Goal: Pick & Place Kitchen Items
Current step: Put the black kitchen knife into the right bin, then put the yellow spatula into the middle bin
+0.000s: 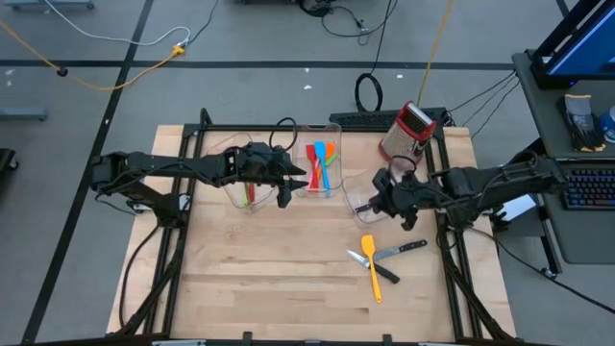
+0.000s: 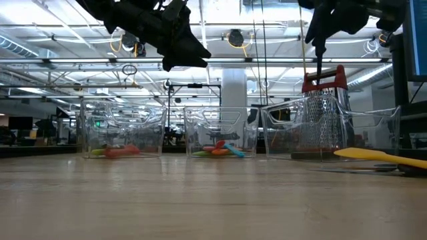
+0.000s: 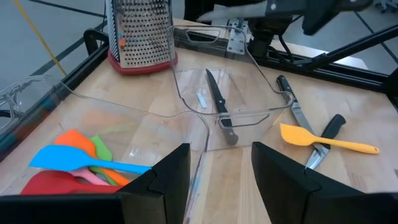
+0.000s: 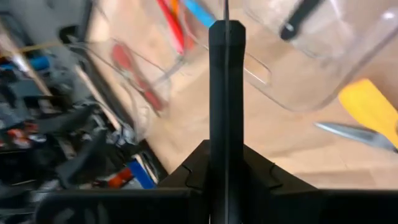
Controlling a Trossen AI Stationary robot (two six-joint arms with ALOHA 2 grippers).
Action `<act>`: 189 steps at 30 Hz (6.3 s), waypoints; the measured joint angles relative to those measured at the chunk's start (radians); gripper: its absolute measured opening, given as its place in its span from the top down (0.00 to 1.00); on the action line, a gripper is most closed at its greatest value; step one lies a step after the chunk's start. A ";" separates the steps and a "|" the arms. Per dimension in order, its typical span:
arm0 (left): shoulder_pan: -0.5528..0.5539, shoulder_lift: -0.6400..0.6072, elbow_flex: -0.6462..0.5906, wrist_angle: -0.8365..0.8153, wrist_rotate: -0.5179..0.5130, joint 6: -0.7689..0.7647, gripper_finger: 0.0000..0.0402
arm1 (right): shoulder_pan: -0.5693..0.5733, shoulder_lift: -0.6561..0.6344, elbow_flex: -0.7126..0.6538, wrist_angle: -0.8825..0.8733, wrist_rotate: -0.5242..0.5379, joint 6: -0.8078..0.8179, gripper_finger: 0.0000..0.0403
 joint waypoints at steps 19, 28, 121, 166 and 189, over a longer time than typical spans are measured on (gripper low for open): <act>0.003 0.000 0.000 0.022 0.000 0.054 0.56 | -0.057 0.025 -0.043 -0.121 -0.103 0.008 0.92; 0.015 0.000 0.000 0.008 0.000 0.054 0.56 | -0.110 0.036 -0.266 0.154 -0.087 0.007 0.92; -0.136 0.000 0.000 0.120 -0.011 -0.260 0.56 | 0.077 -0.419 -0.498 0.264 -0.530 -1.368 0.98; -0.076 0.000 0.000 -0.040 -0.010 -0.096 0.56 | 0.272 0.006 -0.498 0.546 -0.627 -0.905 0.64; -0.076 0.000 0.000 -0.040 -0.010 -0.034 0.56 | 0.335 0.089 -0.443 0.537 -0.369 -0.688 0.64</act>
